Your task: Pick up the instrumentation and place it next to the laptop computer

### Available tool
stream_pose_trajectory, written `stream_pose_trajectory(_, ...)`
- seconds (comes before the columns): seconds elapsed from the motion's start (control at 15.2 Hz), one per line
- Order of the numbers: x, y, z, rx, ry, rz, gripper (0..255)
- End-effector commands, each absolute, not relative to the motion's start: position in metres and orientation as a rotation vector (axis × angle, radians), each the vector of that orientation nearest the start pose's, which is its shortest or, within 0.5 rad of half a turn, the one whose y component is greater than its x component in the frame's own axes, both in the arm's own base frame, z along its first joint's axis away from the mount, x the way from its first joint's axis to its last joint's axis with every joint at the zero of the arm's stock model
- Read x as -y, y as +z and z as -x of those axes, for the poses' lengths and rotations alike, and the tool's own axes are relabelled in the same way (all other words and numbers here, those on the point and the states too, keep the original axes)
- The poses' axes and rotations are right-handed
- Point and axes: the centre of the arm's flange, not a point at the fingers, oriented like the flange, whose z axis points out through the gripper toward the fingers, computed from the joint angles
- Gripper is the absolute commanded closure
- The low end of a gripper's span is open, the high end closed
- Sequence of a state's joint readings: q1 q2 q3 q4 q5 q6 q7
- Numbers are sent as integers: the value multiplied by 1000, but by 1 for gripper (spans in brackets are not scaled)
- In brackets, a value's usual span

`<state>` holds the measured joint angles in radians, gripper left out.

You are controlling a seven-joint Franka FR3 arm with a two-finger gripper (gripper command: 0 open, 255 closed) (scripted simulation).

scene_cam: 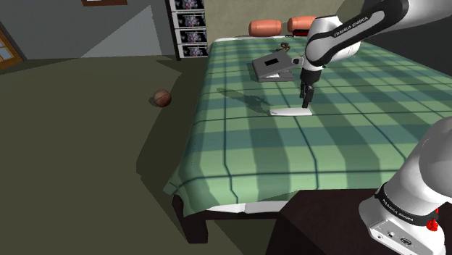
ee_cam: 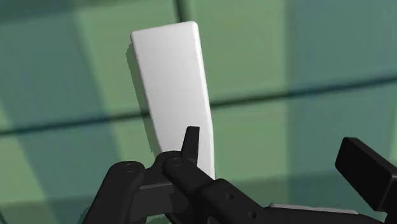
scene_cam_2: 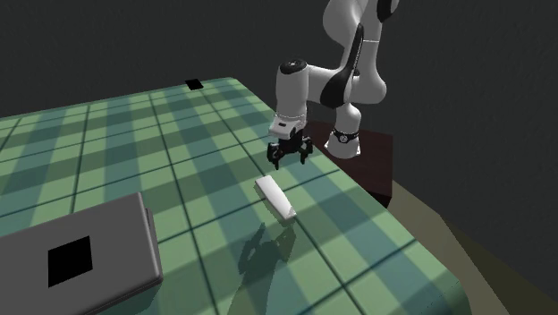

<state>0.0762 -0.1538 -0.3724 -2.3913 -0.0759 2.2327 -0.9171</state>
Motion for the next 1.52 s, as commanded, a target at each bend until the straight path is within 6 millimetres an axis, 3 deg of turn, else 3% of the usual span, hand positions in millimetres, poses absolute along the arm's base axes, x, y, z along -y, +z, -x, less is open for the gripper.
stream_pose_trajectory(0.0, 148, 357, -473, 1129, 16, 2933, 0)
stream_pose_trajectory(0.33, 163, 315, -519, 1340, 6, 2853, 0)
stream_pose_trajectory(0.86, 164, 274, -520, 1343, 6, 2852, 0)
stream_pose_trajectory(1.39, 164, 274, -520, 1343, 6, 2852, 0)
stream_pose_trajectory(1.45, 164, 274, -520, 1343, 6, 2852, 255)
